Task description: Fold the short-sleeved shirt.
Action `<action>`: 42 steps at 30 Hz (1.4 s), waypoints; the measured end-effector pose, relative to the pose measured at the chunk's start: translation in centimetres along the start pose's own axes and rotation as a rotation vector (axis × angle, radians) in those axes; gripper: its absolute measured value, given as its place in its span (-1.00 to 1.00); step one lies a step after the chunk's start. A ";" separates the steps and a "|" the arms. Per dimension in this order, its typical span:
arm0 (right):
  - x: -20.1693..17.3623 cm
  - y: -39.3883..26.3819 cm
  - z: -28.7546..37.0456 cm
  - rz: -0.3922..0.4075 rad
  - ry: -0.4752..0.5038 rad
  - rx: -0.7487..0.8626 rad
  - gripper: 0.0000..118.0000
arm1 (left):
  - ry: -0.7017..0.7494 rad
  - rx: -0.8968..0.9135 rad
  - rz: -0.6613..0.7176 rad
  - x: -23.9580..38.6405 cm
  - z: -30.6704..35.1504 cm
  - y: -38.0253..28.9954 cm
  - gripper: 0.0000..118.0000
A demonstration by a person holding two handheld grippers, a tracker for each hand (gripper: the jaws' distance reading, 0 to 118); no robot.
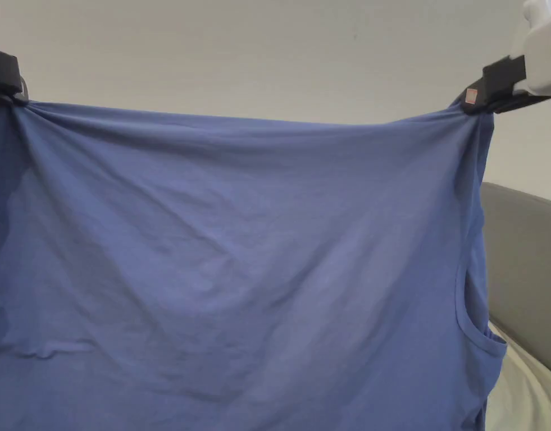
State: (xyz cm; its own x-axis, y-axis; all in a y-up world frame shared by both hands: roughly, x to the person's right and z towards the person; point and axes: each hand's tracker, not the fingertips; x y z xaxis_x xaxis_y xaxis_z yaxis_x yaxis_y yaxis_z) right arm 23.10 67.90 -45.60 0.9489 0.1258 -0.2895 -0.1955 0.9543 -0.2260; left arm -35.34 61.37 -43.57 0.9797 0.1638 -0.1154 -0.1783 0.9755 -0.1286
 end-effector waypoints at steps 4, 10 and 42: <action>1.2 0.7 -6.1 0.002 -0.060 -0.004 -0.85 | 0.015 -0.031 -0.029 0.6 -7.4 0.6 -0.86; 2.1 1.5 -15.6 0.021 -0.131 -0.035 -0.85 | 0.145 -0.040 -0.150 3.6 -17.8 1.0 -0.86; -3.7 -52.3 -34.1 -0.221 0.093 -0.660 -0.85 | -0.059 -0.663 -0.015 -3.0 -22.3 -47.5 -0.86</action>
State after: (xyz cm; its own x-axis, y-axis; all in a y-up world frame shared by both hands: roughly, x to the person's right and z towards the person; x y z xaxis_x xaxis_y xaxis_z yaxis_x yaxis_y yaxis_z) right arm 21.36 8.31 -64.47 0.9643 -0.1037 -0.2435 -0.1382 0.5872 -0.7976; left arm -31.90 11.26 -59.09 0.9825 0.1775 -0.0569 -0.1648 0.6842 -0.7104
